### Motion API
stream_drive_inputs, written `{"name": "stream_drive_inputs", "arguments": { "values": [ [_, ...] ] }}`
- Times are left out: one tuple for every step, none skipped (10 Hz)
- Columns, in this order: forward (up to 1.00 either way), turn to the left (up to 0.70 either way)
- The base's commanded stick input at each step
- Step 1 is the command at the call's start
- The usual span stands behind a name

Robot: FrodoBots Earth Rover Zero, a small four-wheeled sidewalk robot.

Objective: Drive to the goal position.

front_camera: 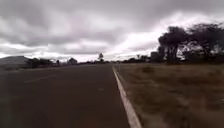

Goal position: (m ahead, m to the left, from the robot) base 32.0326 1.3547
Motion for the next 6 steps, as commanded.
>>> {"name": "stream_drive_inputs", "arguments": {
  "values": [
    [0.85, 0.0],
    [0.85, 0.0],
    [0.85, 0.0],
    [0.85, 0.0],
    [0.85, 0.0],
    [0.85, -0.01]
  ]
}}
